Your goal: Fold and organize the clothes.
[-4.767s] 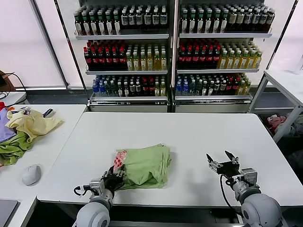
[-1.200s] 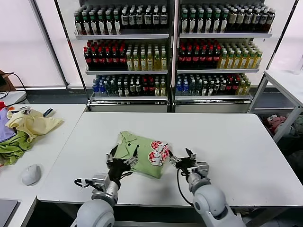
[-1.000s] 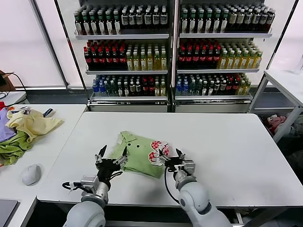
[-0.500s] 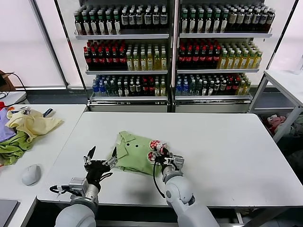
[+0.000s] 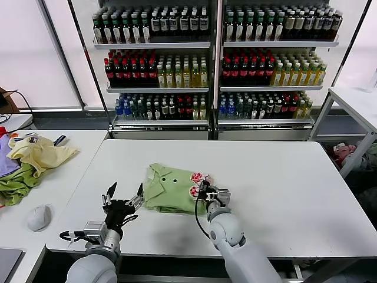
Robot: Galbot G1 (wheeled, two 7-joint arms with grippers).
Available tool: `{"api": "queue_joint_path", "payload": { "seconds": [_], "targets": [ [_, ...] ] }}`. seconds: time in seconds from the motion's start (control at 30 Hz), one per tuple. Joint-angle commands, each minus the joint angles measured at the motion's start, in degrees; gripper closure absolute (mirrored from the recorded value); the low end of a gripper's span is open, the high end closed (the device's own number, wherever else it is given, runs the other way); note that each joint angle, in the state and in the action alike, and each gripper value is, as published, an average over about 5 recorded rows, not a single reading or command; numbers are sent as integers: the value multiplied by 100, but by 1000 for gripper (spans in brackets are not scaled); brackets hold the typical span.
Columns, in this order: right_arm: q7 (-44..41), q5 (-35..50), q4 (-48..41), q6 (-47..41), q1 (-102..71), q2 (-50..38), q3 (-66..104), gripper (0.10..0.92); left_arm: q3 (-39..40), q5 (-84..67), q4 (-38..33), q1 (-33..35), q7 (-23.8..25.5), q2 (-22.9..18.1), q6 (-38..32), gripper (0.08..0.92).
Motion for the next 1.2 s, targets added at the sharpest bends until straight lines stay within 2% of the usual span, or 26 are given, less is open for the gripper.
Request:
{"api": "queue_joint_path", "payload": {
  "seconds": [0.03, 0.3, 0.5, 0.67, 0.87, 1.03, 1.2],
  "targets": [
    [-1281, -842, -700, -242, 1047, -1050, -302, 897, -5, -5, 12, 2, 0, 20, -9, 177],
    [-2200, -1053, -1421, 34, 2075, -1851, -737, 897, 24, -8, 10, -10, 3, 19, -5, 177],
    [-2565, -1480, -1785, 392, 2098, -2024, -520, 897, 40, -6, 20, -14, 10, 19, 1, 177],
    [-2592, -1629, -1717, 731, 1745, -2003, -194, 882, 65, -3, 32, -29, 13, 16, 6, 177],
    [-2126, -1527, -785, 1418, 871, -1969, 565, 729, 61, 5, 11, -1, 19, 13, 4, 177],
    [-1742, -1297, 917, 1687, -383, -1968, 1405, 583, 38, 19, -27, 34, 32, 18, -2, 177],
    [-1629, -1089, 2364, 1426, -1888, -1902, 2279, 444, 52, 35, -70, 39, 52, 1, -8, 177]
  ]
}}
